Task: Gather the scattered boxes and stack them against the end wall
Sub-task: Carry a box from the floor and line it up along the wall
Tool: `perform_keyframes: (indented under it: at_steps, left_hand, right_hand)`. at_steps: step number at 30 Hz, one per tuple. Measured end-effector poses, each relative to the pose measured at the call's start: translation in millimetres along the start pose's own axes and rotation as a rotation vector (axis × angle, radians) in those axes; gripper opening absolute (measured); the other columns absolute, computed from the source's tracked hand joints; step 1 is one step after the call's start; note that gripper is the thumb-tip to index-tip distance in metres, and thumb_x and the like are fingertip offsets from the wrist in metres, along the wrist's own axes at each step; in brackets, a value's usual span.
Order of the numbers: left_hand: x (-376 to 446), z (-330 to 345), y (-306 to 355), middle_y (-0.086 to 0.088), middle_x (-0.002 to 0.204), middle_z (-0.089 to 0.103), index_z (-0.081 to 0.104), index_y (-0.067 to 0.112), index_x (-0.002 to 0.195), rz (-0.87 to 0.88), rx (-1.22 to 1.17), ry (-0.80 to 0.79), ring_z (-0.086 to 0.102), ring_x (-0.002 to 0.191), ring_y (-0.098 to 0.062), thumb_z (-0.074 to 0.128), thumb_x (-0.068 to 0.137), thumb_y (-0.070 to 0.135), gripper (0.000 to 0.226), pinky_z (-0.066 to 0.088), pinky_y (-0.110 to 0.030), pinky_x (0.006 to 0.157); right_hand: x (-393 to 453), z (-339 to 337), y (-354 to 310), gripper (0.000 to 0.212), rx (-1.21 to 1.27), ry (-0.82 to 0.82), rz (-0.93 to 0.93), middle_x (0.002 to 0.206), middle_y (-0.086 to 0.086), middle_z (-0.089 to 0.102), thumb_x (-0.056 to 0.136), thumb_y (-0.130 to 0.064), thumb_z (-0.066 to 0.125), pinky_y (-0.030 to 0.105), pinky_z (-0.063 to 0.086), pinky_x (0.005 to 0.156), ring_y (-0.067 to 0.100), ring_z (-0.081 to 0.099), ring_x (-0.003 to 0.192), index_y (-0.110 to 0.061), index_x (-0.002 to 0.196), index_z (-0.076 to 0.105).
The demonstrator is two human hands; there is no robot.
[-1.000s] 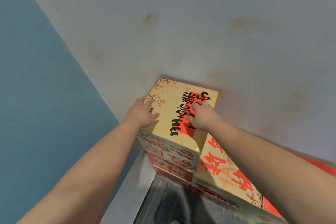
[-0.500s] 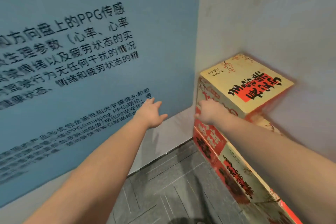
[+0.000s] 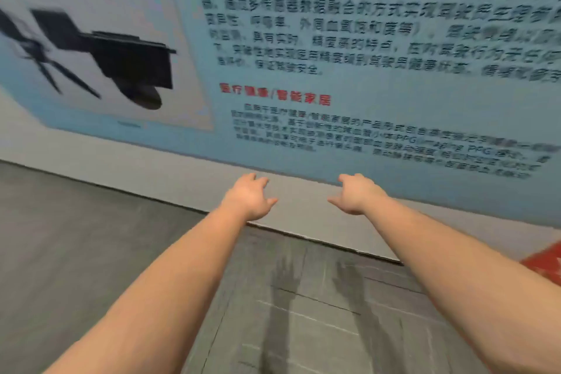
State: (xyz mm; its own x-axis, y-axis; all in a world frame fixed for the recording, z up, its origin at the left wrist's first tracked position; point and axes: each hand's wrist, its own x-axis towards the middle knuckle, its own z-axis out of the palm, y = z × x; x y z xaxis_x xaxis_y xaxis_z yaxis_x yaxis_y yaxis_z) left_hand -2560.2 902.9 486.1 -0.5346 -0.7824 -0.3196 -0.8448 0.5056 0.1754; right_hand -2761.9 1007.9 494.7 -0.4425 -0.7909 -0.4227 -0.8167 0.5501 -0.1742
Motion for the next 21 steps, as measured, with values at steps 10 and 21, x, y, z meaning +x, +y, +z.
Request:
perform_keyframes:
  at_steps: [10,21]
  left_hand:
    - [-159,14,-372,-0.013,0.158,0.016,0.027,0.016,0.15,-0.587,-0.216,0.037,0.017,0.145,-0.027,0.046,0.095,0.05,0.068,0.019,-0.034,0.117]
    - [-287,49,-646,-0.007,0.159,0.013,0.025,0.021,0.15,-1.103,-0.472,0.042,0.016,0.145,-0.026,0.045,0.094,0.051,0.066,0.024,-0.041,0.116]
  right_hand:
    - [-7,115,-385,0.061,-0.266,-0.165,-0.51,0.137,0.014,0.047,0.089,-0.054,0.056,0.042,0.042,0.104,0.034,0.046,0.127,-0.019,0.138,0.043]
    - [-15,245,-754,0.064,-0.504,-0.337,-0.882,0.141,0.012,0.041,0.089,-0.056,0.054,0.044,0.043,0.102,0.035,0.045,0.128,-0.022,0.141,0.038]
